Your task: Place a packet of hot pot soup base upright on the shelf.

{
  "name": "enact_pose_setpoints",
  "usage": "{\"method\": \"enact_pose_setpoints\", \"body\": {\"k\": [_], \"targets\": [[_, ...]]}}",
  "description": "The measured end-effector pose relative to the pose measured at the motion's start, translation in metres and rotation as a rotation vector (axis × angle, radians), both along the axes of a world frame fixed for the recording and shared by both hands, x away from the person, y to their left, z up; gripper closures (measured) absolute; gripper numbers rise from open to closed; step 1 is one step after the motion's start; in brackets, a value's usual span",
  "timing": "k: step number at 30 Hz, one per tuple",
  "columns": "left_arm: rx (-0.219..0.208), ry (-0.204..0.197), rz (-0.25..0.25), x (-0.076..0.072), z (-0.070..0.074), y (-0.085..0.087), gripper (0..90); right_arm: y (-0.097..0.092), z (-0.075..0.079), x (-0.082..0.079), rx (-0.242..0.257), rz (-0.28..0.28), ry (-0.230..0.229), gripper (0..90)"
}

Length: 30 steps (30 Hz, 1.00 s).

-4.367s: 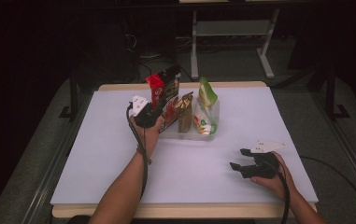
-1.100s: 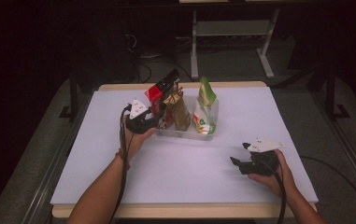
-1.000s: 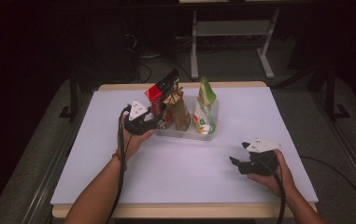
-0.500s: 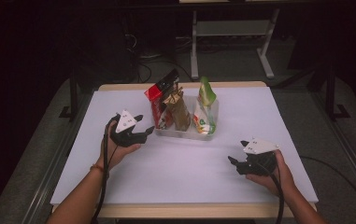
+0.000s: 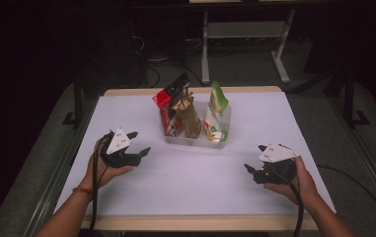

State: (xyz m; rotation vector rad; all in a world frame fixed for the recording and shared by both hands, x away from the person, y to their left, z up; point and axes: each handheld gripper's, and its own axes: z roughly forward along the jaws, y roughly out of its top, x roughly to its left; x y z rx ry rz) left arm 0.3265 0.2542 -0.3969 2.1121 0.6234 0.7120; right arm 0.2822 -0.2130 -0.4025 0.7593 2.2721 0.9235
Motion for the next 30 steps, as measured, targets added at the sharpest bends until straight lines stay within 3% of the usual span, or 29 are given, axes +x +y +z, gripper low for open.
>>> {"method": "enact_pose_setpoints", "body": {"k": [2,5,10,20,23,25,30], "targets": [[0.008,0.002,-0.001,-0.003,-0.001,0.005,27.5,-0.001,0.001,0.0,0.003,0.012,0.008,23.3],[-0.039,0.013,-0.004,-0.009,-0.003,0.016,26.2,-0.004,0.0,-0.002,0.006,0.019,0.0,22.6],[-0.058,0.015,0.02,-0.021,-0.006,0.034,24.7,-0.016,-0.003,-0.009,0.11,0.017,-0.024,21.6],[-0.129,0.028,0.072,-0.043,-0.015,0.068,23.2,-0.029,-0.01,-0.022,0.136,-0.022,-0.069,21.7],[-0.117,0.039,0.076,-0.048,-0.021,0.077,23.1,-0.034,-0.013,-0.024,0.137,-0.06,-0.084,20.8],[-0.088,0.045,0.087,-0.051,-0.027,0.082,22.8,-0.038,-0.015,-0.025,0.134,-0.078,-0.09,20.5],[-0.121,0.059,0.119,-0.06,-0.037,0.097,22.7,-0.051,-0.022,-0.029,0.164,-0.109,-0.089,20.3]]}}
